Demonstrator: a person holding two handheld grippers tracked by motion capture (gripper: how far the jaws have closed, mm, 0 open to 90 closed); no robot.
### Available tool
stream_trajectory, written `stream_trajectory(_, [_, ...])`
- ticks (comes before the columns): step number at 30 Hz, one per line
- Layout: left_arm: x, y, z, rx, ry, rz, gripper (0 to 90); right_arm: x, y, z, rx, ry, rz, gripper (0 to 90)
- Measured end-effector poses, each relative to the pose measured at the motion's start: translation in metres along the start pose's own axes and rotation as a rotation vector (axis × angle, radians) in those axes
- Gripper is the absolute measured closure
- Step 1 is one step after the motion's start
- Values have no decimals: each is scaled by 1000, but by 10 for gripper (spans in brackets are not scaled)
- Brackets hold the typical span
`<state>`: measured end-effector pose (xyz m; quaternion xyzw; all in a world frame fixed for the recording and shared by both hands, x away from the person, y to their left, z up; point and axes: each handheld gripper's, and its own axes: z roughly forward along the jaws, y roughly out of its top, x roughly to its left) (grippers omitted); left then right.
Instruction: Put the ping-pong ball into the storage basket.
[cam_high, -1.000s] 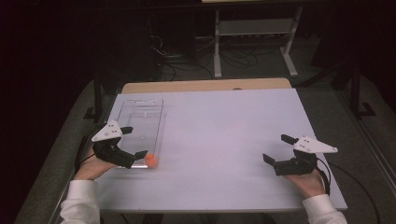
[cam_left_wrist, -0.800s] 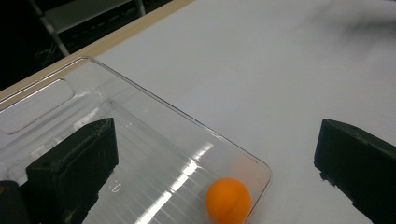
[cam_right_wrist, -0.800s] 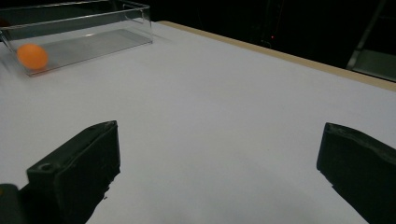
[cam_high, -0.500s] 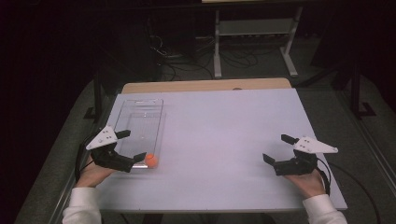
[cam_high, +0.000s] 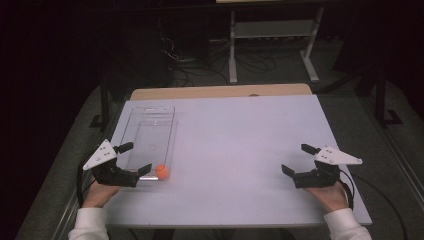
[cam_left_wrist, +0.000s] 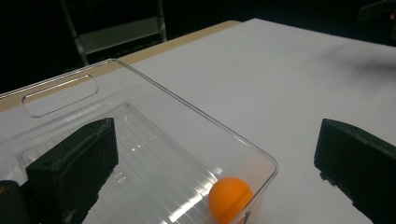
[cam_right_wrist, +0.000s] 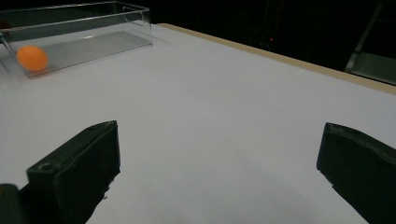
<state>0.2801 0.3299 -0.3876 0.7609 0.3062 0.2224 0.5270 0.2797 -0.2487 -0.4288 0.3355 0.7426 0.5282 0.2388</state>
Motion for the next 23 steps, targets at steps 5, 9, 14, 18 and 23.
stream_trajectory(5, [2,-6,-2,-28,15,-27,0,0,0,0,-5,2,-3,0])
stream_trajectory(9, [0,-10,-2,-31,50,-17,0,1,1,-1,-9,-1,-1,0])
stream_trajectory(14, [0,-14,-4,-84,74,-47,0,1,1,-1,-13,2,-1,0])
stream_trajectory(18, [-1,-18,-5,-86,108,-42,0,1,0,-1,-16,6,2,0])
stream_trajectory(23, [-1,-23,-6,-88,164,-36,0,2,0,0,-15,10,-2,0])
